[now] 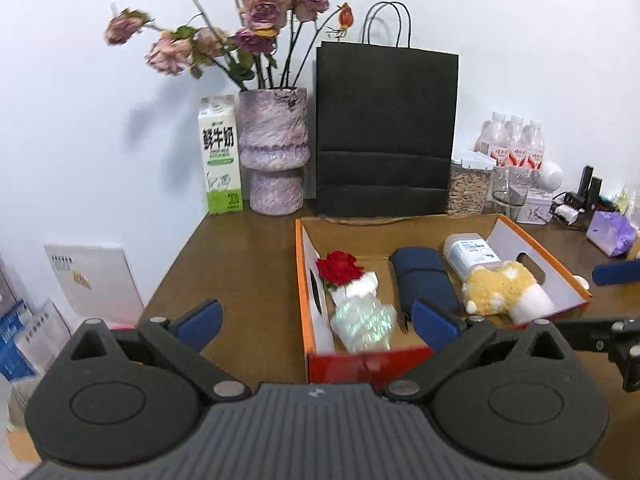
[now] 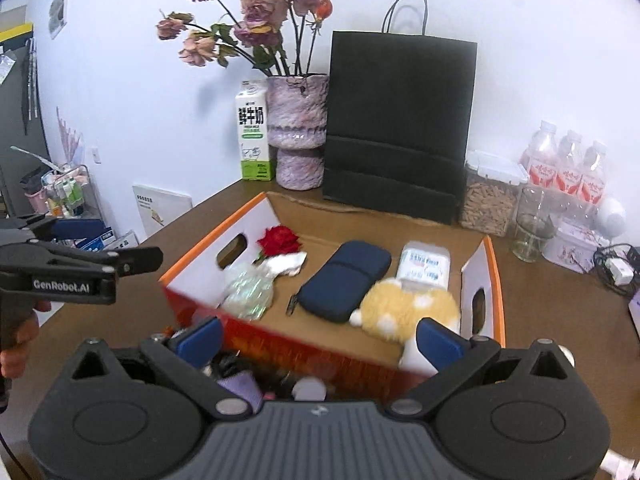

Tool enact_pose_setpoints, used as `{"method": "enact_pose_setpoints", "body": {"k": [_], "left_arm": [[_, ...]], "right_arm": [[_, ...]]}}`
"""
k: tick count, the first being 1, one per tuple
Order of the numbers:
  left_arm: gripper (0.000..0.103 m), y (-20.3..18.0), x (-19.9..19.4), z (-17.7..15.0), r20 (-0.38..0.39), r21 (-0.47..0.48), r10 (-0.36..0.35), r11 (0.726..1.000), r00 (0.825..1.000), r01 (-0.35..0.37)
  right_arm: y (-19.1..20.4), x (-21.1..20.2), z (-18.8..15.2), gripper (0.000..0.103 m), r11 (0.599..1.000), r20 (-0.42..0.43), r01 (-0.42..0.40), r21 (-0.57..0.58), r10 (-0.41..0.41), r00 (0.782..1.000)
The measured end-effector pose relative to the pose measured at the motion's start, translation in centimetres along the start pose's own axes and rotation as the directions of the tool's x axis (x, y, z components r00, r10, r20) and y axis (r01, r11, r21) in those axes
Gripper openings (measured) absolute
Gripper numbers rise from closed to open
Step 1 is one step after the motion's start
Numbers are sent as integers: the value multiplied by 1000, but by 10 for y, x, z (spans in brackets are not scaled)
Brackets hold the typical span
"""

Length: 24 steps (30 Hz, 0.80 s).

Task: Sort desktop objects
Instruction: 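Move both tools back toward the purple cloth bag and white caps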

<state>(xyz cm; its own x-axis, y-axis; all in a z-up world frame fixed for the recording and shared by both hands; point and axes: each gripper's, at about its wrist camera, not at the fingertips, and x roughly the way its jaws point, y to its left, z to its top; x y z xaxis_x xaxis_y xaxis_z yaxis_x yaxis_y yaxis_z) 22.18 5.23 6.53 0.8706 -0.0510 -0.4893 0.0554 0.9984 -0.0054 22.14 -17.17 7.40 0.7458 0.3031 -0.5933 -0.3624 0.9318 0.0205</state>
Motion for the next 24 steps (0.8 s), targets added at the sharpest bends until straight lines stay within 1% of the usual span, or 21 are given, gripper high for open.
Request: {"method": "enact_pose_setpoints", "body": {"k": [5,10,15,19,24], "left_arm": [[103,6,-22,-27,13,-49,-7,999,1000,8],[103,9,-38,-59,3,-91,14,996,1000,-14],[103,9,-52,-87,-1,-106,35,994,999,-35],[103,6,-61,-102,0,-109,53,993,999,-53],[103,7,-72,-119,-15,-124,64,990,998,-65]], "right_arm": [[12,-22,-34,103,1000,20,-5,-4,5,1000],[21,-38,-68,103,1000,26,-9,10,8,1000],[28,-43,-98,103,1000,5,-5,30,5,1000],[35,-41,-116,103,999,-19,-1,36,2,1000],[42,-42,-134,103,999,-23,1,46,0,1000]]}}
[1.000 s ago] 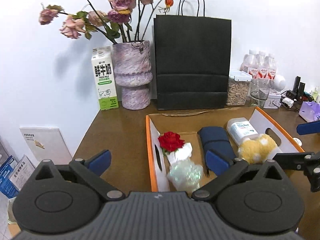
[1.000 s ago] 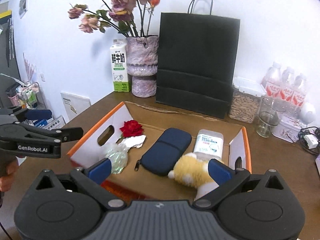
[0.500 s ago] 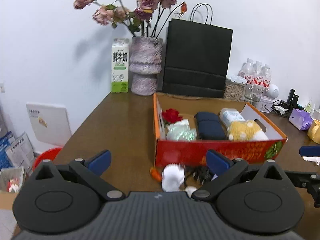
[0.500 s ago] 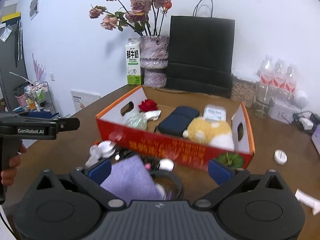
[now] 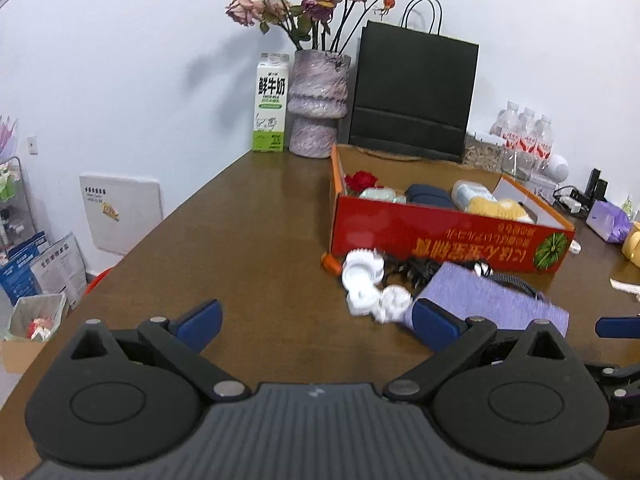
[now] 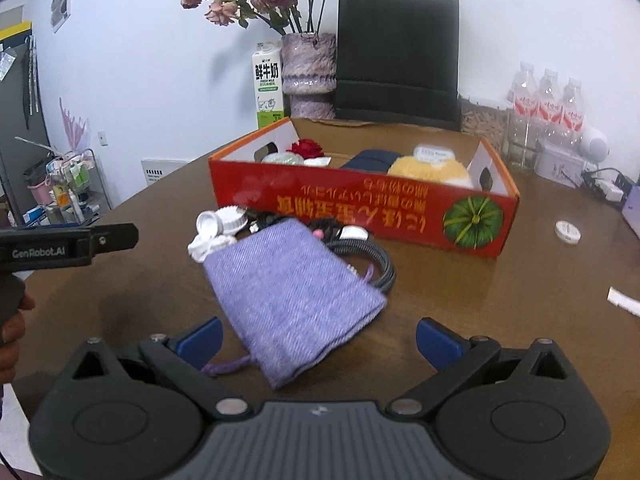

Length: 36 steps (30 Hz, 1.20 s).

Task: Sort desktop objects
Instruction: 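Move both tools back toward the purple cloth bag and white caps, then grasp the purple cloth bag with the right gripper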

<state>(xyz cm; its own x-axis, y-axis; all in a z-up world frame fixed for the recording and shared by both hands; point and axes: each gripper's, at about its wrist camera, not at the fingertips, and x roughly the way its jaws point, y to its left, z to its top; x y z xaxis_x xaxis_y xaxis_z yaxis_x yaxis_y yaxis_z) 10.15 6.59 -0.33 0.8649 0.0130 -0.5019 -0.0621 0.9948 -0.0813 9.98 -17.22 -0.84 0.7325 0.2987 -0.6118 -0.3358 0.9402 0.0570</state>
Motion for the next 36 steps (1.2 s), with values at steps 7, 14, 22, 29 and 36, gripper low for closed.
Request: {"method": "enact_pose_setpoints", "body": {"k": [7,14,22,29,36], "left_arm": [[103,0,-1,-7,-26,26,4,1000,1000,-4],[103,0,5,-7,-41,37,0,999,999,2],[103,4,10,-9,-62,32,9,999,998,-7],[103,10,12,-9,-70,21,26,999,997,-25],[103,10,14,-9,-76,24,25,999,997,-23]], "right_arm": [[8,3,0,103,999,29,5,-46,-3,1000],[21,22,10,103,990,28,18,-137,-14,1000],[31,47,18,103,967,28,39,-250,-33,999],[35,60,17,83,949,7,28,-313,-27,1000],[34,51,11,43,935,43,59,-350,-47,998]]}}
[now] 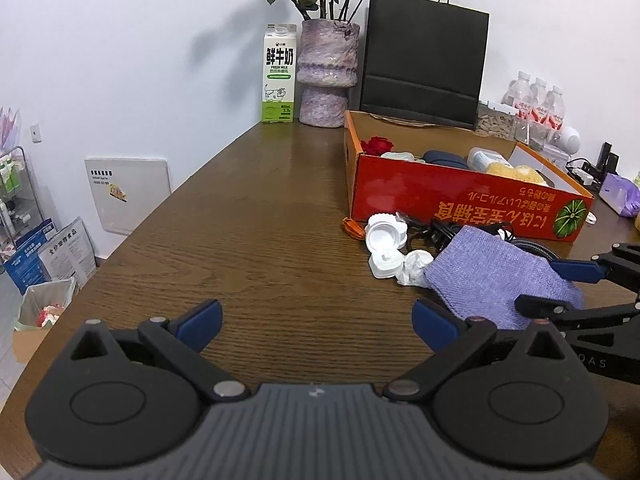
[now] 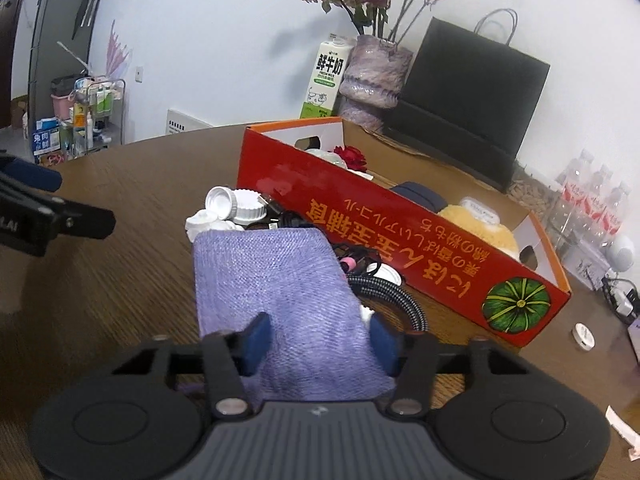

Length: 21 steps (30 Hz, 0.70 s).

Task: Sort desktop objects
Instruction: 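Grasp the purple cloth bag with the right gripper, then lift the purple bag with the right gripper while the left gripper grasps a white cap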

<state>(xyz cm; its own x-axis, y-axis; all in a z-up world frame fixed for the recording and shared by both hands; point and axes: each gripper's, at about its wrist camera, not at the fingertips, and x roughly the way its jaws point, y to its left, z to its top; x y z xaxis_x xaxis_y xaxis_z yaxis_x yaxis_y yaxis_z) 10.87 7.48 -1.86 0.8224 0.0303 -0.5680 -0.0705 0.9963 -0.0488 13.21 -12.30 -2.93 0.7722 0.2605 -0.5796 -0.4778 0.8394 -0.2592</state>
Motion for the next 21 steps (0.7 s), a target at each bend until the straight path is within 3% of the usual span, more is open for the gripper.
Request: {"method": "enact_pose_setpoints", "body": {"k": [5,8,21], "left_arm": [[103,-1,0,-1,-2,0,-2,1000,1000,2],[103,-1,-2,-1,0,-2,3,1000,1000,-3],[103,-12,-4,11,30,31,-4,1000,1000,4]], "right_arm": [[1,-4,-2,28,999,23,12,-30,-11,1000],[0,-8,-1,12,1000,44,-5,-27,6,999],[-34,-43,13,8,983,188,-77,165,45,981]]}}
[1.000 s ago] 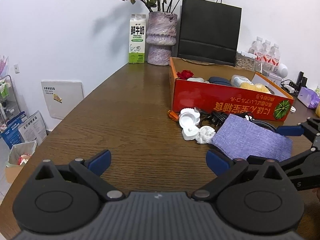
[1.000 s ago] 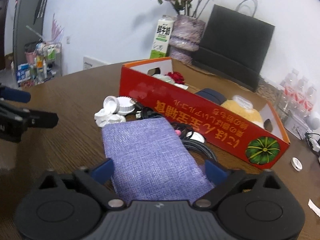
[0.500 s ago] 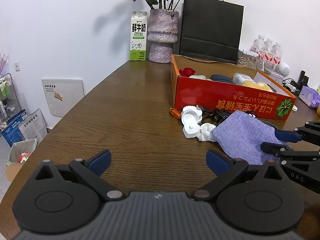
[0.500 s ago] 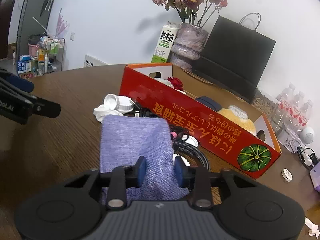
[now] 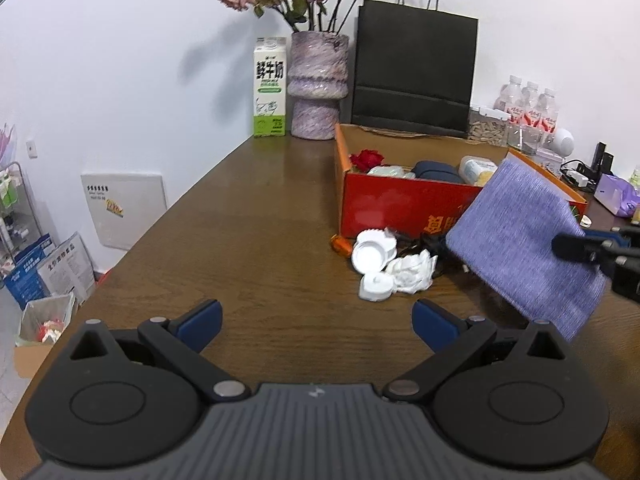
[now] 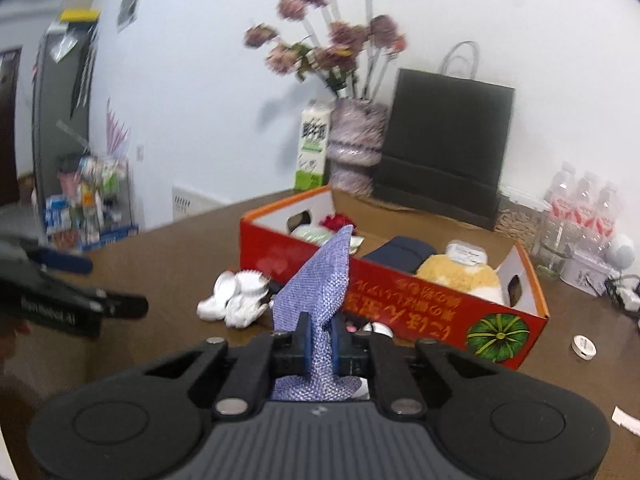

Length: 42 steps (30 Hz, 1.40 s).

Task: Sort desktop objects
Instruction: 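Lift the purple bag with the right gripper while the left gripper grasps a white cap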

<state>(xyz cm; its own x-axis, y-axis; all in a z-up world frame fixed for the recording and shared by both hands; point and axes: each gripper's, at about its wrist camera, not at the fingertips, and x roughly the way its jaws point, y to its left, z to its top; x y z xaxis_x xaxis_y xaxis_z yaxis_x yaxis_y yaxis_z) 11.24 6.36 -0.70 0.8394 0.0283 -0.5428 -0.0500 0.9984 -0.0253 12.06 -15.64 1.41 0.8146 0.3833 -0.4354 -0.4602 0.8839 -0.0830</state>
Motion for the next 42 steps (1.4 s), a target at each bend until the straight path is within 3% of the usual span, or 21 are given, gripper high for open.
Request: {"method": "enact_pose_setpoints", "body": {"k": [9,15,19,35,37,42], "left_arm": [[102,-20,20,13,-10,44,-32,998,999,32],[76,-30,44,18,-52,69,-8,998,999,12],[64,-31,59,20,-79,70,-2,998,997,8],[38,-31,79,19,-124,52,-21,998,992,28],[30,-30,78,19,-123,50,-25,998,992,32],[29,-29,77,18,-121,49,-42,998,992,48]], "right_arm": [[-39,-7,-1,8,988,20,69,135,-73,997],[-59,-1,-13,8,973,-15,93,210,-92,996],[-65,3,-21,8,966,-35,92,242,-86,996],[-71,12,-30,8,959,-68,86,271,-69,995],[-72,13,-31,8,958,-71,86,274,-69,995],[-72,14,-32,8,957,-73,84,276,-66,995]]}}
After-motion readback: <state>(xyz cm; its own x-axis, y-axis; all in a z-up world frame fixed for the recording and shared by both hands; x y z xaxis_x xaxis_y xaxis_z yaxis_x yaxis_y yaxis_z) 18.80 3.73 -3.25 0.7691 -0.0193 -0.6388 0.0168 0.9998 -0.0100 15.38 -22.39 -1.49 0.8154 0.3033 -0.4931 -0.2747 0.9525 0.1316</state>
